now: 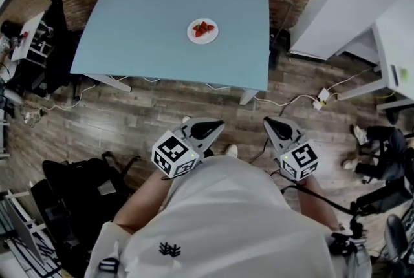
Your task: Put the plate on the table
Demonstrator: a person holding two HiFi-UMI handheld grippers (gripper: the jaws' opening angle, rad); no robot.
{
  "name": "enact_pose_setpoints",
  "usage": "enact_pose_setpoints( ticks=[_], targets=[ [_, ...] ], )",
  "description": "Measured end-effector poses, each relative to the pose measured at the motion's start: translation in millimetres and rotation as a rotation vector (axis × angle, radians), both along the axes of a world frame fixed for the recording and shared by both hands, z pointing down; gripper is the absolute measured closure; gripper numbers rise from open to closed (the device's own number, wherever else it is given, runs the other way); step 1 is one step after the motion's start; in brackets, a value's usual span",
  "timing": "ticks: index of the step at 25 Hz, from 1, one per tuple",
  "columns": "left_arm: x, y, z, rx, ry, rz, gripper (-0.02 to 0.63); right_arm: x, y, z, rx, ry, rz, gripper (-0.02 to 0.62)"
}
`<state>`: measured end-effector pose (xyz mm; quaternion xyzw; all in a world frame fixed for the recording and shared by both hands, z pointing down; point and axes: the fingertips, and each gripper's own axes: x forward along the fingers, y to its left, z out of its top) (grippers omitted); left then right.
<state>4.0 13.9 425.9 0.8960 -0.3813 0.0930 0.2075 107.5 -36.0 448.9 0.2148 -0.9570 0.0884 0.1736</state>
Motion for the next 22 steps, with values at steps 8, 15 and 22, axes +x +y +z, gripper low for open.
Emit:
enact_pose_setpoints(
  ticks=[8, 15, 22],
  targets=[
    [-5.8, 10.8, -8.7, 0.014, 0.048, 0.03, 0.606, -17.3, 20.8, -11.8, 0.039, 0.023, -0.016, 0.588],
    [-3.1, 14.9, -13.4, -0.002, 0.031, -0.004, 0.604, -22.8, 28.0, -27.2, 0.056, -0.016, -0.054, 0.588],
    [4.3, 13.8, -10.0, -0.019, 0.025, -0.006, 0.606, -16.1, 32.0, -27.2, 0.055, -0.012, -0.057, 0.588]
  ],
)
